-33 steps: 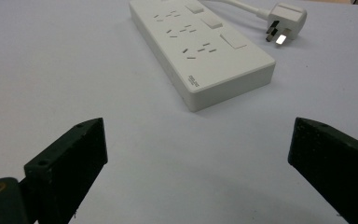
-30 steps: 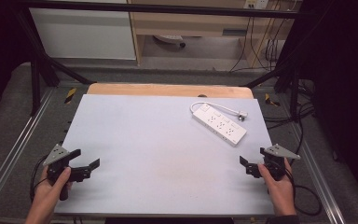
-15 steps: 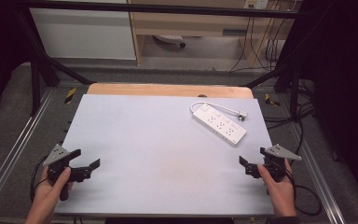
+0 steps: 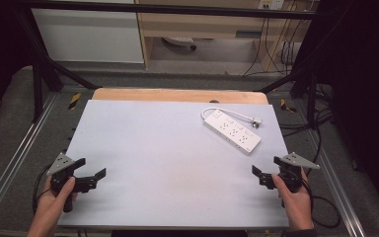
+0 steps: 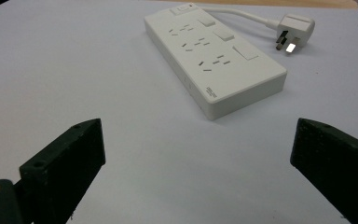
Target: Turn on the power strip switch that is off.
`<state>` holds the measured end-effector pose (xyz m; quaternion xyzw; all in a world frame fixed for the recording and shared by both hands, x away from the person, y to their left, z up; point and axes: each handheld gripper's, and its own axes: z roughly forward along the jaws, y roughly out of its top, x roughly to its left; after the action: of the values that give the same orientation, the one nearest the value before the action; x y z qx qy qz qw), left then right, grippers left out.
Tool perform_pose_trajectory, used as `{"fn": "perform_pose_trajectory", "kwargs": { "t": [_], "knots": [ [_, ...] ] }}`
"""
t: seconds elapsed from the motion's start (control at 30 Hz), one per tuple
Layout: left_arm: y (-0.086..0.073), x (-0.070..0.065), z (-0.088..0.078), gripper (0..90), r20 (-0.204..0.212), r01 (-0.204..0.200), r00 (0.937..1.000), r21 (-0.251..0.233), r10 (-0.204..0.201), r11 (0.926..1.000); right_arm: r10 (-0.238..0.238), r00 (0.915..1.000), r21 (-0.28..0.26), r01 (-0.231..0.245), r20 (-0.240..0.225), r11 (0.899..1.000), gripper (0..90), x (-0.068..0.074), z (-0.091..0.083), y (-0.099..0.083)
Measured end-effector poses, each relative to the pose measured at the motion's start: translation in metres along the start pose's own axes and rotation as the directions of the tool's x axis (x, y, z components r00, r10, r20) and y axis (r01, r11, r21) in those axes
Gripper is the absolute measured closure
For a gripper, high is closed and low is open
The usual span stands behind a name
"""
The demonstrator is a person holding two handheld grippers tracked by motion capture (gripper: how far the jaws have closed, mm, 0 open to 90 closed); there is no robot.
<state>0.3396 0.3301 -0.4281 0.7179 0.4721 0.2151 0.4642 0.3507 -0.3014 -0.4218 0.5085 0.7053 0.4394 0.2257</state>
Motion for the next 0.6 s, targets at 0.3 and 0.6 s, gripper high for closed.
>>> {"fn": "perform_pose_trajectory", "kwargs": {
  "t": [0.3,0.6],
  "knots": [
    [-0.001,0.001,0.002,6.2,-0.004,-0.004,1.0000,0.009,0.004,1.0000,0.025,0.9991,0.043,-0.026,0.033,0.999,4.7,-0.005,0.006,0.012],
    [-0.002,0.000,0.004,6.2,0.007,0.004,1.0000,0.029,-0.005,0.9996,0.003,0.9994,0.036,-0.004,0.035,0.999,4.7,-0.008,0.013,0.028]
  ]
}}
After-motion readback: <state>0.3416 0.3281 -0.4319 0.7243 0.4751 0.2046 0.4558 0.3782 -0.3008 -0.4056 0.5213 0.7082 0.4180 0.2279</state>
